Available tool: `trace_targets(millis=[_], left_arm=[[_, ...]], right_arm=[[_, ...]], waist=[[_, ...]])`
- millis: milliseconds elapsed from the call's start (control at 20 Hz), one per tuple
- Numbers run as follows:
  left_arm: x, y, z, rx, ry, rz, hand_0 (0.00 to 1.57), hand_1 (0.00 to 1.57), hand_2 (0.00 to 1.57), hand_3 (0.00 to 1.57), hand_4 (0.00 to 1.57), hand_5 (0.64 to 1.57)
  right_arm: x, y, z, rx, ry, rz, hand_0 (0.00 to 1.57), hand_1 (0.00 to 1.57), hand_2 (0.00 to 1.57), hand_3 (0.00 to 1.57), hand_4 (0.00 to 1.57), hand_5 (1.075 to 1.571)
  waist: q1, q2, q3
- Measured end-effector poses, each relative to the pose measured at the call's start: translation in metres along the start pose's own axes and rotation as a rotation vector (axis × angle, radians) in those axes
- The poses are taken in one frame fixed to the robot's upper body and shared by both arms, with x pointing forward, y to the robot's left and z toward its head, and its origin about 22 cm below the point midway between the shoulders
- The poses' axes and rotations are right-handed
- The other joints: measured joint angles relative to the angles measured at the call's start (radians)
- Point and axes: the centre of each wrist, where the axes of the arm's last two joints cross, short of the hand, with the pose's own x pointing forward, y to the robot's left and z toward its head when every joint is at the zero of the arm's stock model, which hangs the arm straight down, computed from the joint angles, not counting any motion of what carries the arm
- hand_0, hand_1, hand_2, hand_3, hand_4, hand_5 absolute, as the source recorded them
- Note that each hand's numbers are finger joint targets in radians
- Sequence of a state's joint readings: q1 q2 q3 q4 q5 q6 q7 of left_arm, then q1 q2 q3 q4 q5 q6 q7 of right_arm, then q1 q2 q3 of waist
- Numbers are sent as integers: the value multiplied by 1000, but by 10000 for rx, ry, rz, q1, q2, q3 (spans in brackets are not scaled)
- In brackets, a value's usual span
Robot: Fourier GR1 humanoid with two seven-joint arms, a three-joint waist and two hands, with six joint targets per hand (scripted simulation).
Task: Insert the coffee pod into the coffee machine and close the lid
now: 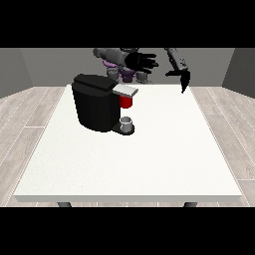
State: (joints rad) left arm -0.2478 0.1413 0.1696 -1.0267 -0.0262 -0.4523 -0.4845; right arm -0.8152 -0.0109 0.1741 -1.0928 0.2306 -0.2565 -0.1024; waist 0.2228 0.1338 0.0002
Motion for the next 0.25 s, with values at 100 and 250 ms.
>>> trace_targets(millis=[100,250], left_arm=[[2,-1,-3,-82,31,88,0,0,0,0,353,1571],[-6,-2,5,-52,58,97,0,0,0,0,168,1571]], right_arm=[[-4,11,8,475,-60,-3,0,0,0,0,507,1571],[-11,27,27,1409,-504,-381,0,0,0,0,461,1571]], waist=[[39,-75,0],[-42,-160,0]])
